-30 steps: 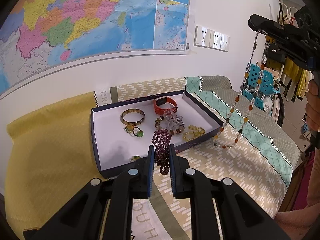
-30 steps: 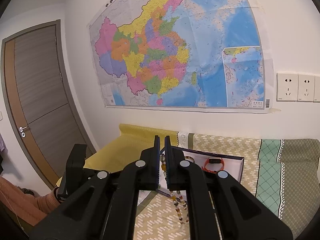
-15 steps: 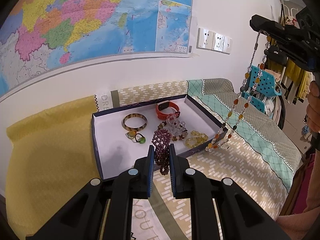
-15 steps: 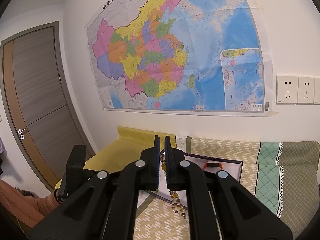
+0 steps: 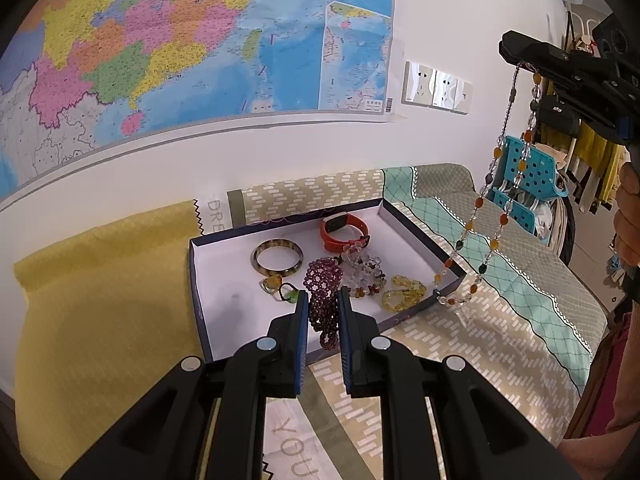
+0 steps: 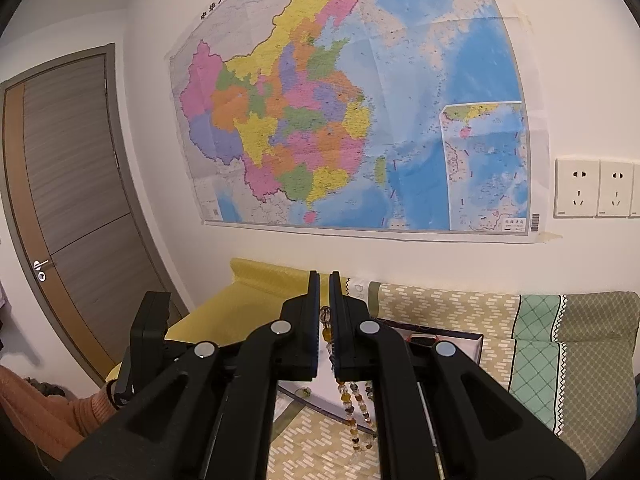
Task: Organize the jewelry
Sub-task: 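Lower the multicolour necklace into the box with the right tool while the left tool holds the bracelet over it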
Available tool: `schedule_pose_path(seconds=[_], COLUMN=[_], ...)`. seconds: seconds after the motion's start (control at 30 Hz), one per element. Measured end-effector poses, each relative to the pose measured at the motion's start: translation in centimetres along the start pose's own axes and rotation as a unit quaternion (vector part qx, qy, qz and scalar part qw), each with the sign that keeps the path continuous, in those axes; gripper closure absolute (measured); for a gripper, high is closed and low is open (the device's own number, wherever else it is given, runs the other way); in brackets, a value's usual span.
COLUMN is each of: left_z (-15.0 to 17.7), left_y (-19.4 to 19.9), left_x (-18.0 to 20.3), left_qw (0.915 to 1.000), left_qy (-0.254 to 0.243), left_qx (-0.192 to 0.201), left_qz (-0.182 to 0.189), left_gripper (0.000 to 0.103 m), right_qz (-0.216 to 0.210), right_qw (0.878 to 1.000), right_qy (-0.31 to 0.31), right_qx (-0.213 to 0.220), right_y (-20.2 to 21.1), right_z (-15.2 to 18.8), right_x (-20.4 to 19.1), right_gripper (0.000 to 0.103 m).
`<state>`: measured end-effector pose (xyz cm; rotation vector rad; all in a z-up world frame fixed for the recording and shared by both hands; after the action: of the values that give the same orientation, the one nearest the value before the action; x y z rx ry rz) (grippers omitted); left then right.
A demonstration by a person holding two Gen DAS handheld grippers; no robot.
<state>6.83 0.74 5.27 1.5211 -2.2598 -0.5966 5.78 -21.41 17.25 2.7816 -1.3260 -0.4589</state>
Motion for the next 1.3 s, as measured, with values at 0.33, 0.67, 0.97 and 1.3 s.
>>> schedule_pose_path(seconds=[0.33,0.67,0.97,1.3], left_z=[-0.6,-1.0,-0.9,-0.9], left_y=[-0.9,-1.9,-2.3,-3.2], left_x=[-0.3,-0.4,-0.5,-0.7], left_qw=[1.0,0.9999,0.9999,0.9998], left_qy=[-0.003,-0.003,-0.002,-0.002], left_qx=[-0.003,-0.009,-0.012,-0.02], left_qz=[-0.006,-0.005,-0.007,-0.008], left_gripper=[0.091,0.091,0.091,0.091], right_qz=[0.005,0.002,-0.003,-0.006], right_qw=[1.0,1.0,0.999,0.999], right_qy=[-0.011,-0.019,-0.025,-0.03], right_qx=[-0.004,-0.018,-0.029,-0.042], right_y=[-1.9,-4.1,-5.4,-6.5], right_z=[-0.4,-0.1,0.6,1.0], right_x=[1.2,2.3,2.9,3.5], right_gripper=[0.098,0.098,0.098,0.098])
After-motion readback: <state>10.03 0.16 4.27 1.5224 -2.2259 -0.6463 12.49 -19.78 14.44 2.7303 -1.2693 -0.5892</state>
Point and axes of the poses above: each gripper's, at about its wrist camera, not at the fingertips, and y roughly against the way its jaws point, x to its right, z to its underside, the point moved 1 cm from there along -y, roughly the way its jaws point, and after that the axes turned 6 degrees about x, right-handed, at the moved point
